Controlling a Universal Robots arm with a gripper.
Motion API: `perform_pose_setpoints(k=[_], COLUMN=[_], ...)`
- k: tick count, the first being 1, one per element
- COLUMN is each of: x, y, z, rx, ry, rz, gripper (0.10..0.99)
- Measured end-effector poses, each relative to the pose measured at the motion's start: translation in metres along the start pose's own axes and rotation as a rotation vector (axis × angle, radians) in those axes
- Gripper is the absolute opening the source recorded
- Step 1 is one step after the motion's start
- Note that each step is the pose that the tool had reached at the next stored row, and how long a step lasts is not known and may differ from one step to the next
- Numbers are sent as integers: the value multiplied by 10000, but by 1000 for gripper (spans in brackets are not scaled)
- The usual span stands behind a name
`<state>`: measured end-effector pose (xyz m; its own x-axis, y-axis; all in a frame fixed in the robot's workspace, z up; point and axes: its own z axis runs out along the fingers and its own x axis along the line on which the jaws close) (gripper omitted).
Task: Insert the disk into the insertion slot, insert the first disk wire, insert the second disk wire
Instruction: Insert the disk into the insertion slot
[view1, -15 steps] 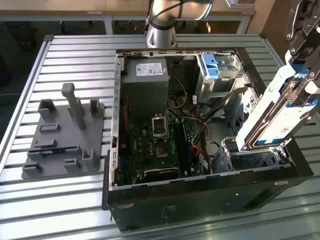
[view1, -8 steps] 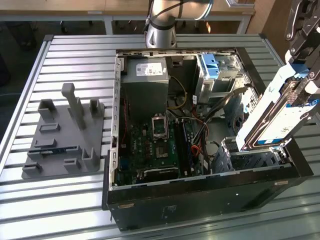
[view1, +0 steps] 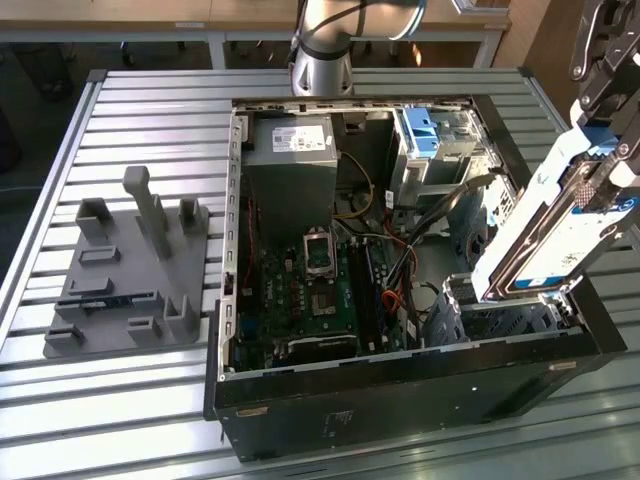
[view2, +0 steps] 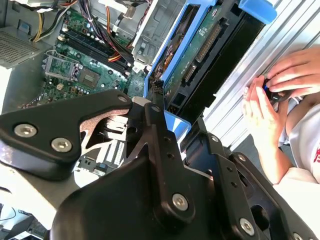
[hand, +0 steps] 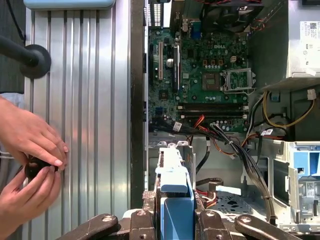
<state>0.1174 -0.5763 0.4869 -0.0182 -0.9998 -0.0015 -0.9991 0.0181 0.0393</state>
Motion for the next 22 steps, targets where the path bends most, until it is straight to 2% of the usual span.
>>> perform_pose_setpoints(k=[8,15,20,22], x=[-1,-5,-93,-101], y=[0,-1,0,-5], z=[0,0,4,12], rx=[-9,-9,-4,-4], ry=[-479,-488,-486,-488], rz=[-19,-21,-38,-40], gripper=[365,365,365,365])
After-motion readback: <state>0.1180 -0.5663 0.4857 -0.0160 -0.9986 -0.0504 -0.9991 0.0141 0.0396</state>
